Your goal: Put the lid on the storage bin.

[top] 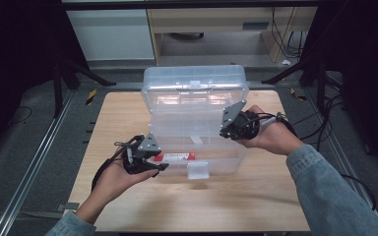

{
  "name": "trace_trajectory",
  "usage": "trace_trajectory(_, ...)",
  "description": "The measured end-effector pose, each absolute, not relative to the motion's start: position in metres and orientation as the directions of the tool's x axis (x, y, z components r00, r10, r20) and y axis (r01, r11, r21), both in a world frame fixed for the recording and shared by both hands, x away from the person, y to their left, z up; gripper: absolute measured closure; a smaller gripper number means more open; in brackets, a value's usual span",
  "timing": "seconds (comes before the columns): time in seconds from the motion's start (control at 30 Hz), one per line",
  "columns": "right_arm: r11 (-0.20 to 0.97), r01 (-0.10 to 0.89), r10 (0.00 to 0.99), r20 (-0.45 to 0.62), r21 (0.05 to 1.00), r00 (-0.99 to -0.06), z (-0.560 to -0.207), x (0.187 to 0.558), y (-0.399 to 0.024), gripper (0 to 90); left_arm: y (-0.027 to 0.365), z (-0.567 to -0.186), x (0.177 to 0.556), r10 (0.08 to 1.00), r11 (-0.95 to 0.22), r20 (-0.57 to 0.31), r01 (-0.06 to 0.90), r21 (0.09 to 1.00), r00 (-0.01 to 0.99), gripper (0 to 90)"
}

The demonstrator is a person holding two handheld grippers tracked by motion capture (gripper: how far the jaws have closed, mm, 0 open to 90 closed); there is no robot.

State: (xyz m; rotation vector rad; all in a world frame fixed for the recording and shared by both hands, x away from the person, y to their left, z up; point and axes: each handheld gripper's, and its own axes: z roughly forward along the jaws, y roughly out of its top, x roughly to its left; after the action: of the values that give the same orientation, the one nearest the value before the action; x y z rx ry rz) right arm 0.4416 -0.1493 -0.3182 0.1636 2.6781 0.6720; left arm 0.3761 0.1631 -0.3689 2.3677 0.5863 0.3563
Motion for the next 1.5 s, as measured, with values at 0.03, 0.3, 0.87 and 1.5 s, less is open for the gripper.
trace_trajectory(0.03, 0.88, 0.021, 0.199, -0.327, 0.475, -0.924, -0.318, 0.442, -0.149, 85.4, 0.167, -0.362, 0.375, 0.502, -0.668, 0.089, 0.319, 0.673, 0.861, 47.7)
trace_trajectory(0.3, 0.879, 0.026, 0.203, -0.326, 0.475, -0.923, -0.318, 0.442, -0.149, 84.9, 0.183, -0.322, 0.379, 0.577, -0.587, 0.096, 0.33, 0.739, 0.811, 56.6)
trace_trajectory(0.87, 0.874, 0.034, 0.215, -0.324, 0.484, -0.921, -0.319, 0.441, -0.149, 83.5, 0.203, -0.307, 0.462, 0.75, -0.35, -0.051, 0.46, 0.816, 0.66, 77.1)
trace_trajectory(1.5, 0.854, 0.052, 0.233, -0.292, 0.517, -0.928, -0.328, 0.432, -0.155, 78.3, 0.206, -0.314, 0.462, 0.762, -0.298, -0.098, 0.481, 0.824, 0.64, 80.4)
